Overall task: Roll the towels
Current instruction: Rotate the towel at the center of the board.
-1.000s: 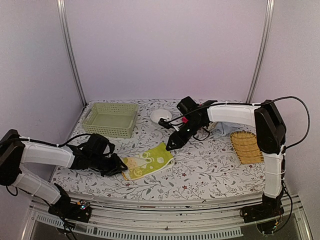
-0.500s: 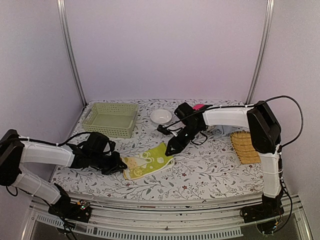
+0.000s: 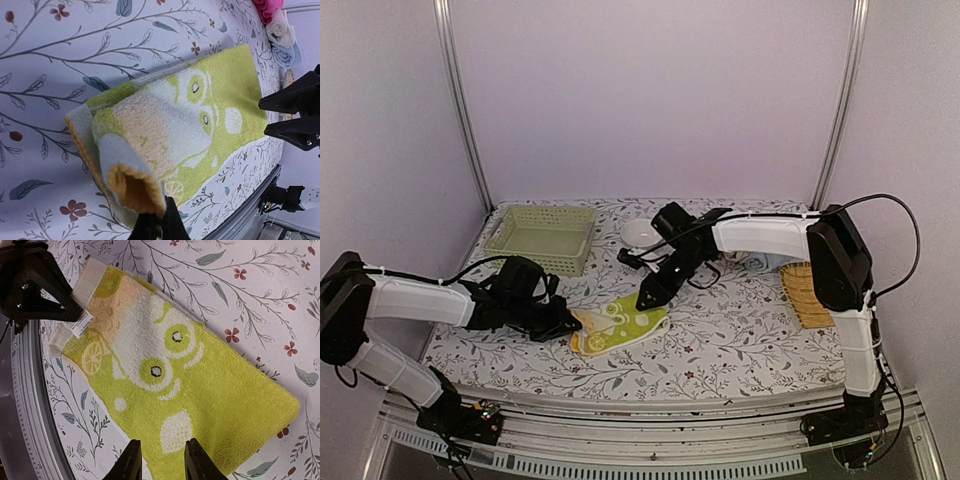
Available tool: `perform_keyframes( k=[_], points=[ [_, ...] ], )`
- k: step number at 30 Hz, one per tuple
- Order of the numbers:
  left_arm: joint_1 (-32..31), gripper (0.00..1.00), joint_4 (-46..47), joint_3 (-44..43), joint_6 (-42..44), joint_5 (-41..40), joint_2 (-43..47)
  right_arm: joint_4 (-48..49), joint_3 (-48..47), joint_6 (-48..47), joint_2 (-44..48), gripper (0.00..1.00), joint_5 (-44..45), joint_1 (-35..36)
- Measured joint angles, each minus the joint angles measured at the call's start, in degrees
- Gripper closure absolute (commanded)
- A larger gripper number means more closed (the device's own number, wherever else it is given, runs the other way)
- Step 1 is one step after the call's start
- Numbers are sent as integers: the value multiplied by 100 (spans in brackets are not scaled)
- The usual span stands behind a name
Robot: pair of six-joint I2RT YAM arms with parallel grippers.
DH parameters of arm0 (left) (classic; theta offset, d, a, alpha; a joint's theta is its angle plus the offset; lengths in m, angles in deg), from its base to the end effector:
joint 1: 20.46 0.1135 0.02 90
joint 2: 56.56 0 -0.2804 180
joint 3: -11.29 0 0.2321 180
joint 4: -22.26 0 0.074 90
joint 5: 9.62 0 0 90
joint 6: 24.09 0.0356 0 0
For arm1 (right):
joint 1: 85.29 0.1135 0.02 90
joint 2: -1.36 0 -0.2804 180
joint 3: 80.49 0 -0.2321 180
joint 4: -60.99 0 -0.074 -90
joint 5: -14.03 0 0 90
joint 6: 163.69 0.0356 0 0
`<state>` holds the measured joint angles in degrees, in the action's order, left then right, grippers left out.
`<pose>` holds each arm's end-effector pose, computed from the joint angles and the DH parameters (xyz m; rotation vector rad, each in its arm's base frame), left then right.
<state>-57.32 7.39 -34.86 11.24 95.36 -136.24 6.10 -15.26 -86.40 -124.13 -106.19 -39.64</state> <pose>0.1827 -0.1485 0.1801 -0.2795 2.6391 -0.9645 0.3046 0.3372 0.2032 -1.4821 2.3246 0.8813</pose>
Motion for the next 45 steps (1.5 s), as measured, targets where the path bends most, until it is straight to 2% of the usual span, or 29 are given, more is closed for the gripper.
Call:
perform_keyframes(
  k=[5, 6, 8, 11, 14, 20, 27, 33, 39, 45],
  points=[
    [0, 100, -9, 0, 20, -7, -7, -70, 201, 7, -131, 69, 140, -170],
    [0, 96, -24, 0, 20, -22, -4, -92, 243, 9, -138, 69, 168, -214],
    [0, 81, -70, 0, 22, -48, 7, -131, 330, 11, -138, 69, 251, -304],
    [-11, 67, -223, -11, 11, -131, 109, -138, 369, 11, -138, 69, 345, -385],
    [-55, 63, -553, -114, 42, -393, 350, -138, 385, 9, -138, 70, 420, -409],
    [-142, 71, -741, -627, 179, -730, 739, -140, 481, -24, -120, 70, 466, -409],
    [-404, 89, -247, -999, 507, -348, -286, -101, 575, -107, 258, 70, 256, -387],
    [-577, 92, 57, -846, 498, 66, -955, -90, 560, -157, 306, 74, -22, -247],
    [-702, 92, 181, -730, 466, 168, -1025, -120, 800, -192, 238, 76, -101, -186],
    [-713, 90, 162, -732, 498, 173, -1038, -90, 1217, -188, 197, 77, -39, -455]
  ],
)
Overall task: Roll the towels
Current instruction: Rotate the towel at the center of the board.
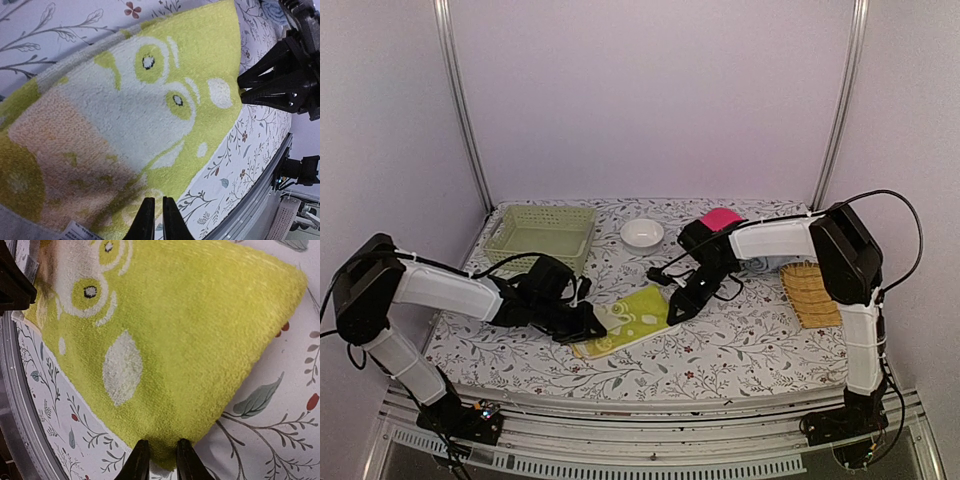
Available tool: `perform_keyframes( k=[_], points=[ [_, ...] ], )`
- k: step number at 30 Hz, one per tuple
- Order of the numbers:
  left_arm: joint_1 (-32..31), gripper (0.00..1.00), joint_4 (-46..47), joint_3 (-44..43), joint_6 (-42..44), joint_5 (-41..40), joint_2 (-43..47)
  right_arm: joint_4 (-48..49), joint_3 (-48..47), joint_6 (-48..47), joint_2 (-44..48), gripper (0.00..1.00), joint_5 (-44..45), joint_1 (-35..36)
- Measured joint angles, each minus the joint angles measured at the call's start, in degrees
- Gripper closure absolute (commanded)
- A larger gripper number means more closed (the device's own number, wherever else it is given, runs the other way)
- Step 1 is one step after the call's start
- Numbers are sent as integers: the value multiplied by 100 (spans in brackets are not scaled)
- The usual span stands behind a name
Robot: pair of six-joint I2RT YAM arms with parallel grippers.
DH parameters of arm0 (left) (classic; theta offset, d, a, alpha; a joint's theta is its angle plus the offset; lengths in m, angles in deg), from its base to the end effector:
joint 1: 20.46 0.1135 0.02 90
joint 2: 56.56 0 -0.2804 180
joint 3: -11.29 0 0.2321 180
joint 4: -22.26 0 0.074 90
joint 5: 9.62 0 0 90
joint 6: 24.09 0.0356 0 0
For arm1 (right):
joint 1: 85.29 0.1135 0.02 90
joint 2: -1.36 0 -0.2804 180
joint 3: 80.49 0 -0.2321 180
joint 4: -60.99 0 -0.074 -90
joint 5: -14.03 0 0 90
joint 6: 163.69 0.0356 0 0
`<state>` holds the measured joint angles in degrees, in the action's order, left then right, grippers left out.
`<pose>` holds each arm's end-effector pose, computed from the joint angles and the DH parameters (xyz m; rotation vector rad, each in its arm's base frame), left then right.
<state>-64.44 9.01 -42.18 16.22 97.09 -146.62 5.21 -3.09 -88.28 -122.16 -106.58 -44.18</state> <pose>0.1918 -0.1993 0.1729 0.0103 2.6995 -0.9895 0.3013 0.2870 0.1626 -1.4465 2.5384 0.8559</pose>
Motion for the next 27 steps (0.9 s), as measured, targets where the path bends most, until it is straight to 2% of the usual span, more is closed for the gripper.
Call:
perform_keyframes(
  k=[8, 12, 17, 21, 27],
  points=[
    [31, 90, -203, -616, 409, -109, -579, 503, 911, -76, 415, 78, -361, -44],
    [131, 90, -345, -1152, 758, -142, -1185, 542, 1478, -197, 756, 77, -643, 505],
    [216, 89, -455, -1657, 1224, -111, -1593, 291, 1617, -400, 970, 72, -931, 1019],
    [177, 87, -422, -1635, 1491, -142, -1309, 87, 1578, -612, 1552, 72, -964, 721],
    [-83, 88, -131, -1047, 1683, -175, -195, 9, 1099, -772, 1882, 74, -994, -7]
  ],
)
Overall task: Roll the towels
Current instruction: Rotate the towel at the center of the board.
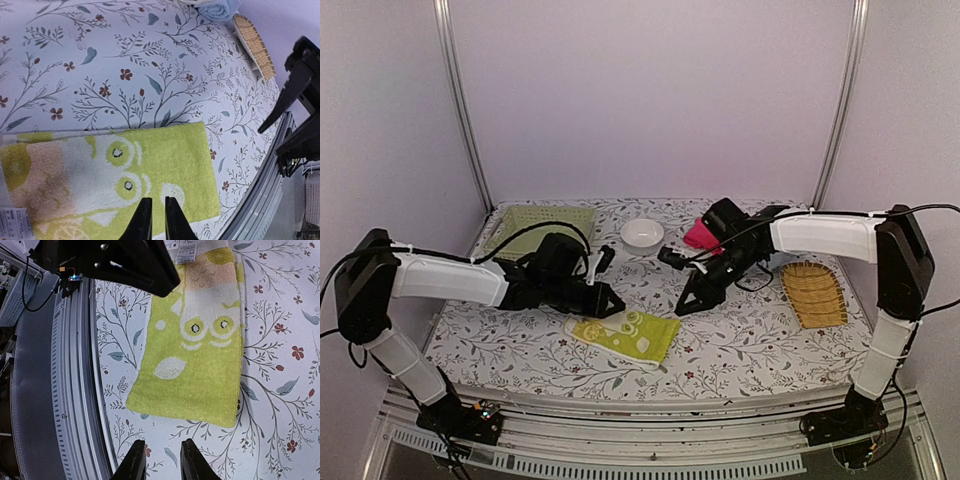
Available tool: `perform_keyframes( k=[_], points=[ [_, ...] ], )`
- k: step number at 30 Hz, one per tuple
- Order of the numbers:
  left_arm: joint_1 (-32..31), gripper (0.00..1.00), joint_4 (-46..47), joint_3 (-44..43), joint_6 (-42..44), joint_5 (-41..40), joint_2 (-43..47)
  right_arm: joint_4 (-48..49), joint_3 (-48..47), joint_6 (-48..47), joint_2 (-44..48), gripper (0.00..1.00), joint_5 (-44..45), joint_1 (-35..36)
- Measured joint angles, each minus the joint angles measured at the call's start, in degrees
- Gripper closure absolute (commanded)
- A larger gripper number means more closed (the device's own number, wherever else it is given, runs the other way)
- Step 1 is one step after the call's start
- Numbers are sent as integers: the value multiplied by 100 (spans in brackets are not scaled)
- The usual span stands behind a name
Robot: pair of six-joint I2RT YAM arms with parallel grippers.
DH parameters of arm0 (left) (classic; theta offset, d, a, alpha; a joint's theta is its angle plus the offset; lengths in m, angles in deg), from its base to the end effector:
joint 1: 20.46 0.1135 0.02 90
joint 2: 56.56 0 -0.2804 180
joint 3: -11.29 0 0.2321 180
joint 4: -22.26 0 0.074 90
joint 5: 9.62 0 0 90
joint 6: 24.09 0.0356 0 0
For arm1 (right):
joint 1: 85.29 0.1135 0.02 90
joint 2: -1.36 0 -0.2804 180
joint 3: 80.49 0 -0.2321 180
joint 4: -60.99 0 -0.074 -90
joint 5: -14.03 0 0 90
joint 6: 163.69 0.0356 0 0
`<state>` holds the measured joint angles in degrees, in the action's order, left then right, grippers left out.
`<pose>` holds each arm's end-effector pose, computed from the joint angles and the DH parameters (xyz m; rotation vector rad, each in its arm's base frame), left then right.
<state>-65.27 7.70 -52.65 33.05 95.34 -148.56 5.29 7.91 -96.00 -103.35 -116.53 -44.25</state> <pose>0.2165 -0.2281 0.2112 0.4020 2.4622 -0.9400 0.2516 0.2497 0.2379 -1.5780 2.2018 1.0675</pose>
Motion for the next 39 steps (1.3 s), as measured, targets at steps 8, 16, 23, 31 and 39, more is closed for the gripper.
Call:
perform_keyframes(
  k=[8, 16, 23, 31, 39],
  points=[
    [-420, 92, 234, 776, -179, 2, 136, 227, -769, 96, -868, 76, 120, 31],
    [-330, 93, 26, 1178, -520, -518, 140, 339, -538, -15, -1318, 78, 289, 98],
    [-131, 93, 225, 511, -343, -485, -706, 409, 184, -195, -1231, 78, 431, 424],
    [7, 92, 623, -1104, 358, -31, -2194, 358, 575, -181, -933, 77, 264, 634],
    [37, 85, 479, -1193, 796, 63, -2159, 44, 754, -229, -173, 73, 273, 400]
  ],
)
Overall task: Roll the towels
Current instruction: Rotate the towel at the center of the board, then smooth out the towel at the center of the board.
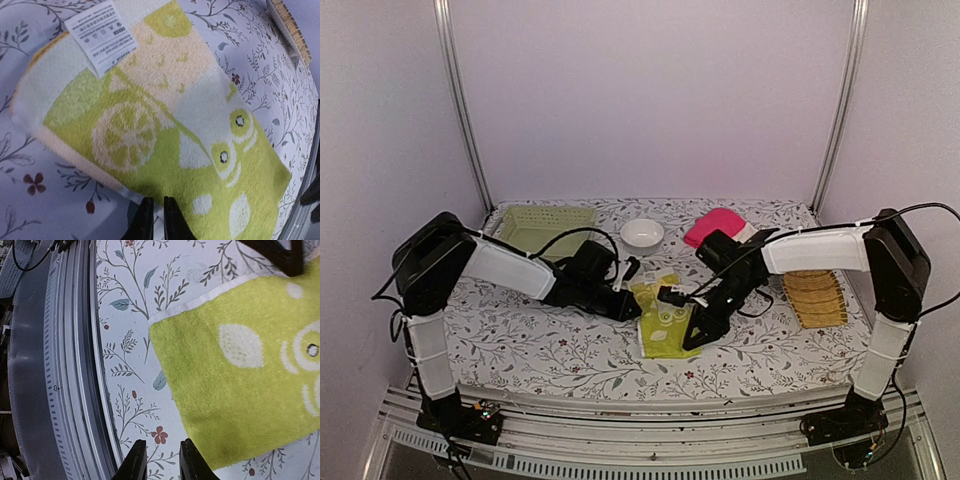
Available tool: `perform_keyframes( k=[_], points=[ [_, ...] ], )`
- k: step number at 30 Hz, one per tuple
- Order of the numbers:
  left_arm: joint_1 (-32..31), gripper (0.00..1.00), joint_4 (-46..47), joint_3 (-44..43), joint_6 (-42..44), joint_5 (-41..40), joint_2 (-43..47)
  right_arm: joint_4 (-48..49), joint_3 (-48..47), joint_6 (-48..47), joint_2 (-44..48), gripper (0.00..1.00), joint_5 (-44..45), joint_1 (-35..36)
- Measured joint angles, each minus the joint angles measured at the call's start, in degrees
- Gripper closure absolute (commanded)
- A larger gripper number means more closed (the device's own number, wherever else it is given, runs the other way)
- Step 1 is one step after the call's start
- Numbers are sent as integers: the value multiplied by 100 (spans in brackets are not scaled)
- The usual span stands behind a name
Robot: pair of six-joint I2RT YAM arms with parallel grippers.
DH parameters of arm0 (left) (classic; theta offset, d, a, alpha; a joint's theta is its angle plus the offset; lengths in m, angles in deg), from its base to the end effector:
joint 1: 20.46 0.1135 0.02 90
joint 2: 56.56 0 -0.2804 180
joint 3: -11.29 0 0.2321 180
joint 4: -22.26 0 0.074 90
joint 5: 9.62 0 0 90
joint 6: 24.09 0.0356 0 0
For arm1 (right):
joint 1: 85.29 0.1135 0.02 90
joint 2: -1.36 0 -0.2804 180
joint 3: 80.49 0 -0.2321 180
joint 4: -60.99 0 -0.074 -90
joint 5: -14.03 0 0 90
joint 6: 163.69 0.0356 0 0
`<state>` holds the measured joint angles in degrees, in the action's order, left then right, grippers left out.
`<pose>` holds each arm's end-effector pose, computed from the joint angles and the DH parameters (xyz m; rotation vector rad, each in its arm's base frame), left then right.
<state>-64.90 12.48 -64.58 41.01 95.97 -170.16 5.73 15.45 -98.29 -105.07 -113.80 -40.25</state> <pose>0.2710 -0.2792 0.1486 0.5663 2.4894 -0.8509 0.2218 0.2531 0.1944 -1.7300 2.3002 1.0252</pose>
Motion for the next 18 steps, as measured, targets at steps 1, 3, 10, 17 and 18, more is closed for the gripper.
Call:
perform_keyframes(
  k=[1, 3, 10, 17, 18],
  points=[
    [0, 84, -57, 146, 44, -35, 168, -92, -55, -26, 59, 73, -9, -109],
    [-20, 83, -133, 455, 138, -146, 575, -201, -262, -59, 111, 73, 0, -367],
    [-479, 81, 87, 957, 592, -413, 1576, -109, -1547, 63, -216, 73, 264, -894],
    [-1213, 82, 136, 492, 1045, -404, 909, 114, -2793, 422, -1506, 74, 199, -931],
    [-1296, 81, 114, 411, 1113, -404, 765, 129, -2874, 452, -1659, 74, 184, -931]
  ],
)
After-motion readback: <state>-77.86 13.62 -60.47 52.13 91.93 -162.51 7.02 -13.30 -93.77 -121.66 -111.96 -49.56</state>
